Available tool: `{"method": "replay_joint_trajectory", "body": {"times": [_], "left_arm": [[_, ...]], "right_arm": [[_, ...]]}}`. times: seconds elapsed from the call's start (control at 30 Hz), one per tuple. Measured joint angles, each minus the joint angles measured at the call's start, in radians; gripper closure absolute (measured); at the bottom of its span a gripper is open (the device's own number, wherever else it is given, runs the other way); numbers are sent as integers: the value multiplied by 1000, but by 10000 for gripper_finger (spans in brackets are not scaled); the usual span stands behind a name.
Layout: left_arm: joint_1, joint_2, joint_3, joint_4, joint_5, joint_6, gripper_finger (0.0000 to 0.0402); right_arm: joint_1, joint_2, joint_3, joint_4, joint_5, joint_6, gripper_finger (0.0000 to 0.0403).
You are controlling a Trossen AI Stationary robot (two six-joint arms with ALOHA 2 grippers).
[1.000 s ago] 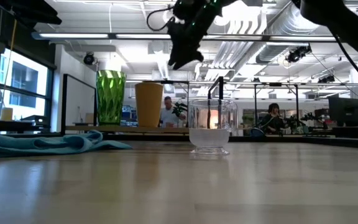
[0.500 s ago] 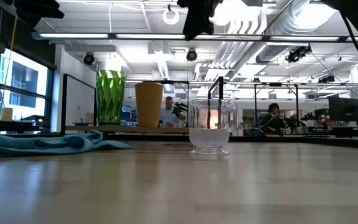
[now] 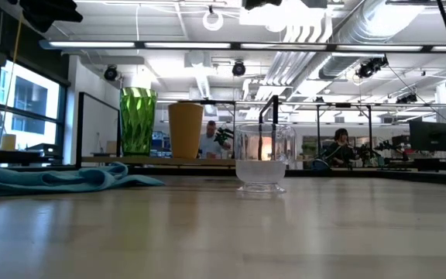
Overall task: Stack small to large cups/mugs on shelf
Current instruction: Put the transparent mug on the shelf
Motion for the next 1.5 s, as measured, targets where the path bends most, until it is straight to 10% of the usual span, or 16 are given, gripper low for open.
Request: {"method": "replay_joint_trajectory", "body": {"times": [0.43, 1.0, 1.5], "left_arm": [[0, 0, 0, 8, 0, 11, 273], [0, 0, 0, 44, 3, 19, 273], [0, 0, 0, 52, 3, 19, 273]], "right_arm": [[268, -120, 0, 6, 260, 106, 261], [514, -131, -49, 245, 512, -164, 261], [427, -131, -50, 488, -31, -464, 261]]}}
